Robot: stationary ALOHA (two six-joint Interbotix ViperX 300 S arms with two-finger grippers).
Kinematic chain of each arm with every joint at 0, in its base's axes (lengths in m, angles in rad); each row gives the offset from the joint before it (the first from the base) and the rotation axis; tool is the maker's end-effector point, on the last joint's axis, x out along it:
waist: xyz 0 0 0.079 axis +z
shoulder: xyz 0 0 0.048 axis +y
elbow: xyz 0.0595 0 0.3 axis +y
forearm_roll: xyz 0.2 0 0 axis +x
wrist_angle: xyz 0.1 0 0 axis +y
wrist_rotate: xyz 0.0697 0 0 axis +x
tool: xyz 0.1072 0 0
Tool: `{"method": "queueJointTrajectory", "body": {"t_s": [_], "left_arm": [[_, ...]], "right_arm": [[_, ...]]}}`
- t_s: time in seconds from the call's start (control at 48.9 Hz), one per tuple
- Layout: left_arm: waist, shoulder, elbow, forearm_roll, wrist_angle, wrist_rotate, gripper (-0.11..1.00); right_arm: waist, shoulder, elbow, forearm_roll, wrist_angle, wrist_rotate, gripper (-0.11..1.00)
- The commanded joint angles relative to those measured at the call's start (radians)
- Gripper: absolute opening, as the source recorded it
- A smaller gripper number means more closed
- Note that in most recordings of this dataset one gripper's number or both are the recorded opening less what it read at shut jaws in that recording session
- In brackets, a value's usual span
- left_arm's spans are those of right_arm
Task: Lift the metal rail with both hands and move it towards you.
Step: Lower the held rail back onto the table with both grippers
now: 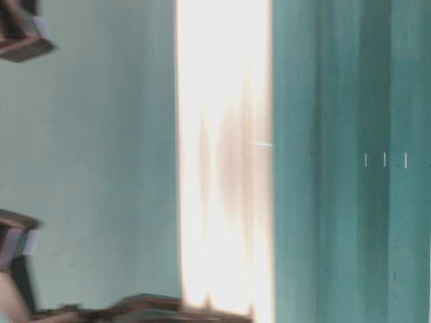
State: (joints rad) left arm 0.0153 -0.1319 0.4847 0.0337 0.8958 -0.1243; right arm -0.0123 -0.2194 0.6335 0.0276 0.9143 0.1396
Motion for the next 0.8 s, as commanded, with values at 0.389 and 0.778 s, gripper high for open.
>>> {"method": "queueJointTrajectory", "body": {"t_s": [0.389,0.778], "left_arm": [[0.018,0.104,0.057,-0.003,-0.144,-0.064,0.29],[0.003,0.149,0.069,-0.003,-0.190,-0.092,0.29]], "right_arm": [[-0.014,0.091,0.087,0.005,-0.198,0.000,0.40],[0.006,0.167,0.087,0.005,-0.272,-0.008,0.40]]}}
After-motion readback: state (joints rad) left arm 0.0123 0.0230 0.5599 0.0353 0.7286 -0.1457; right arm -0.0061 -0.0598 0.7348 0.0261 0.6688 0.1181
